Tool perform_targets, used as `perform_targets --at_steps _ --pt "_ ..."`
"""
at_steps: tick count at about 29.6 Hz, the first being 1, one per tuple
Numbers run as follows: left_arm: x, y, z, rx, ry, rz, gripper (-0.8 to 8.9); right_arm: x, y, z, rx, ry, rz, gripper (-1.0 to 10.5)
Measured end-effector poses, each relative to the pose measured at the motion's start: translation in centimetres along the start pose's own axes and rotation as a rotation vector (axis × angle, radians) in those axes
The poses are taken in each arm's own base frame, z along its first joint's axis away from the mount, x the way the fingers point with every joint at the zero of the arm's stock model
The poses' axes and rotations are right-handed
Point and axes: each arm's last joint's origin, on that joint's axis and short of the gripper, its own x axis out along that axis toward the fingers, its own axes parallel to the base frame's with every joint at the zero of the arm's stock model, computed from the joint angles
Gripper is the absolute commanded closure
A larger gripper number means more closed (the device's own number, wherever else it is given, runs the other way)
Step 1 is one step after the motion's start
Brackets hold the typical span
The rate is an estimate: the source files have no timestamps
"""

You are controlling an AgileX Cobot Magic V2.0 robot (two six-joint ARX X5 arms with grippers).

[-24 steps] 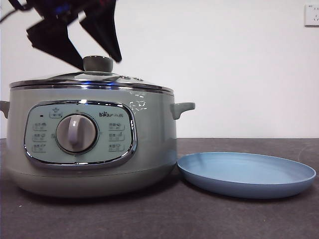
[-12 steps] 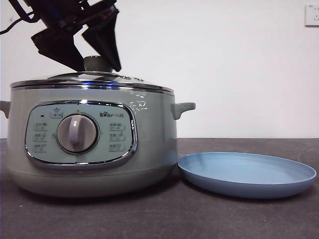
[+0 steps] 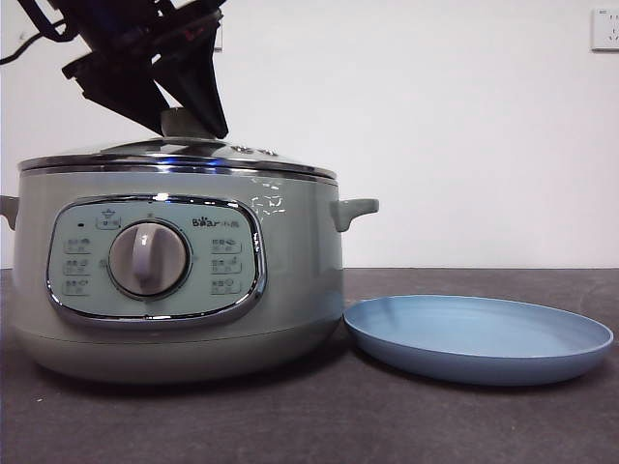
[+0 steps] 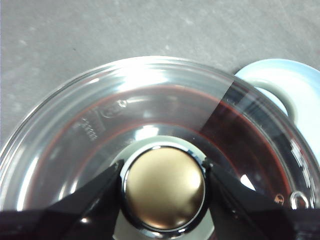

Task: Take the pumpkin out from the steamer,put the pumpkin in the blue plate,close the lid

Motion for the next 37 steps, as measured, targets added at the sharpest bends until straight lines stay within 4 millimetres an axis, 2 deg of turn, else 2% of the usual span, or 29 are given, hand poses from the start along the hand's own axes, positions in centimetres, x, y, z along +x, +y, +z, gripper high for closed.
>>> perform_targets --at_steps 4,10,13,18,21,24,27,32,34,37 --pt "-2.5 -0.1 0.4 0.004 -0.075 0.044 8.22 0.0 0.1 0.2 -0.008 -0.016 0.035 4.8" --pt "-8.5 0.0 0.7 -0.003 -0.255 0.123 8.22 0.6 0.8 0.9 -0.056 -0.058 0.208 4.8" --pt "-11.5 -0.1 0.2 -0.010 -0.324 0.161 8.22 1.8 1.4 1.2 -0.080 -0.047 0.258 4.8" --pt "-16.0 0.0 -1.4 -0.034 -0.404 0.263 8.22 5.0 3.0 1.5 -0.116 0.026 0.351 4.7" --pt "-18.0 0.1 -2.4 -0.041 -0.435 0.344 8.22 7.1 4.6 2.2 -0.148 0.080 0.367 4.1" --pt "-19.5 0.3 -3.3 -0.046 -0.450 0.421 8.22 9.2 6.6 3.1 -0.201 0.119 0.373 3.5" --pt "-20.6 0.3 -4.1 -0.046 -0.452 0.465 8.22 11.5 8.9 4.0 -0.273 0.171 0.367 3.4" --pt "-21.2 0.3 -5.1 -0.039 -0.417 0.488 8.22 15.5 12.6 5.5 -0.390 0.297 0.342 3.4" --pt "-21.2 0.5 -5.2 -0.044 -0.397 0.537 8.22 18.1 14.8 6.2 -0.458 0.390 0.331 3.4" --pt "-21.1 0.5 -5.2 -0.043 -0.389 0.541 8.22 22.0 17.7 6.4 -0.572 0.430 0.296 3.4"
